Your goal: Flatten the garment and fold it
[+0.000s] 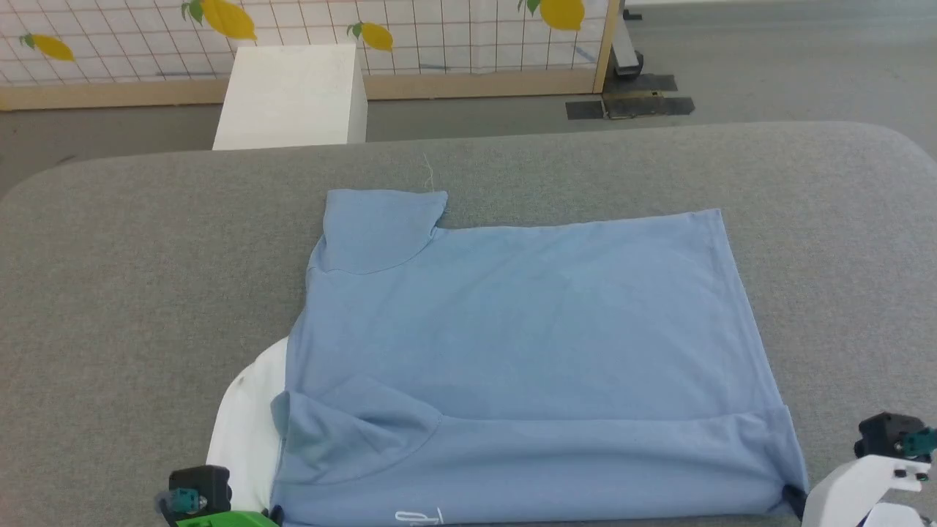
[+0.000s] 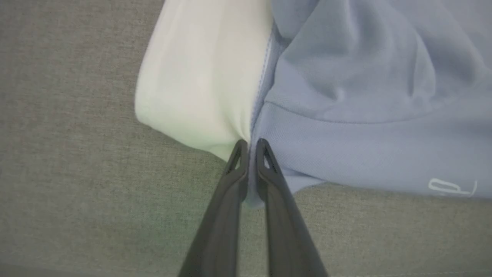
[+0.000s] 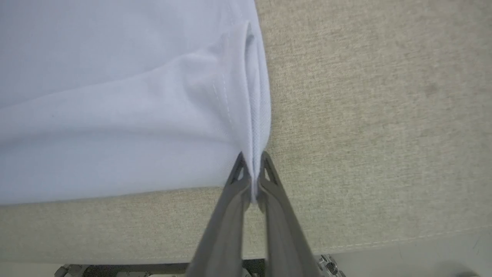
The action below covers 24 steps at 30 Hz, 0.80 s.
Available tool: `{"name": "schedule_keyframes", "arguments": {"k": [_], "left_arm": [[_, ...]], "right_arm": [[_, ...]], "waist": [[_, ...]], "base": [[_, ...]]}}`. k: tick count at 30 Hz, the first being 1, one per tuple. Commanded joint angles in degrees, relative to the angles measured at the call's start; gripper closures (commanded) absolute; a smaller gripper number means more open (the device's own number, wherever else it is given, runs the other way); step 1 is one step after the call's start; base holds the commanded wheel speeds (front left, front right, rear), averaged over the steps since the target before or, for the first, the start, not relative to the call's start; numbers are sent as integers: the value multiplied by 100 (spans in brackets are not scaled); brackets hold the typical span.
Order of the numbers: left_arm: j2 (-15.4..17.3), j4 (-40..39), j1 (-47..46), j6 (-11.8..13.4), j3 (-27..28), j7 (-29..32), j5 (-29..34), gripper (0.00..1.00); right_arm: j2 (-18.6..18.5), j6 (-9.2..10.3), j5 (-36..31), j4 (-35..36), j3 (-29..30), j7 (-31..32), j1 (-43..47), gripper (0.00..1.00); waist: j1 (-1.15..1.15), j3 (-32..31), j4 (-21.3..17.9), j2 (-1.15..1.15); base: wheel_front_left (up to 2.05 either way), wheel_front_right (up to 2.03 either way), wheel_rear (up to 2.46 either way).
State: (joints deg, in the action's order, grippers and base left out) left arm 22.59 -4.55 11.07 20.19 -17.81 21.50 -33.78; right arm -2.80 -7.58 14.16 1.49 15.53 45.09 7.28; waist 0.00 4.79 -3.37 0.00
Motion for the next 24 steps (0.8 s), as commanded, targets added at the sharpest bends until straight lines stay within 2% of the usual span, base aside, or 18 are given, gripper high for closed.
{"name": "schedule_keyframes", "arguments": {"k": [1,5,7,8,9,13,17,24], "left_arm": [[-36,78,26,-34,-20,-58,-20,100],[-195,367,-144,-153,-67,-233,-73,100],[-286,462,-214,-184,-53,-330,-122,49],[-312,494,-228,-199,-49,-354,-146,4],[-316,520,-239,-221,-50,-372,-158,0],[-233,397,-264,-274,18,-552,-115,0],[-124,84,-439,-395,177,-1066,33,0],[218,116,-1441,-837,141,-1749,586,0]], "right_arm": [[-8,9,6,-138,-28,-133,-18,100],[-8,9,3,-652,-115,-552,-140,100],[-8,9,42,-824,-144,-810,-188,56],[-8,9,74,-860,-178,-937,-194,14],[-8,9,118,-873,-211,-1113,-190,0],[-8,9,121,-771,-252,-1893,-153,0],[-8,9,-32,-516,-342,-2842,-157,0],[-74,9,-340,-157,-825,-4232,-465,0]], "waist": [[0,73,-8,0],[0,137,2,0],[0,121,18,0],[0,104,24,0],[0,76,29,0],[0,-35,36,0],[0,-80,19,0],[0,235,-137,0]], "base": [[0,0,0],[0,0,0],[0,0,0],[0,0,0],[0,0,0],[0,0,0],[0,0,0],[0,0,0]]}}
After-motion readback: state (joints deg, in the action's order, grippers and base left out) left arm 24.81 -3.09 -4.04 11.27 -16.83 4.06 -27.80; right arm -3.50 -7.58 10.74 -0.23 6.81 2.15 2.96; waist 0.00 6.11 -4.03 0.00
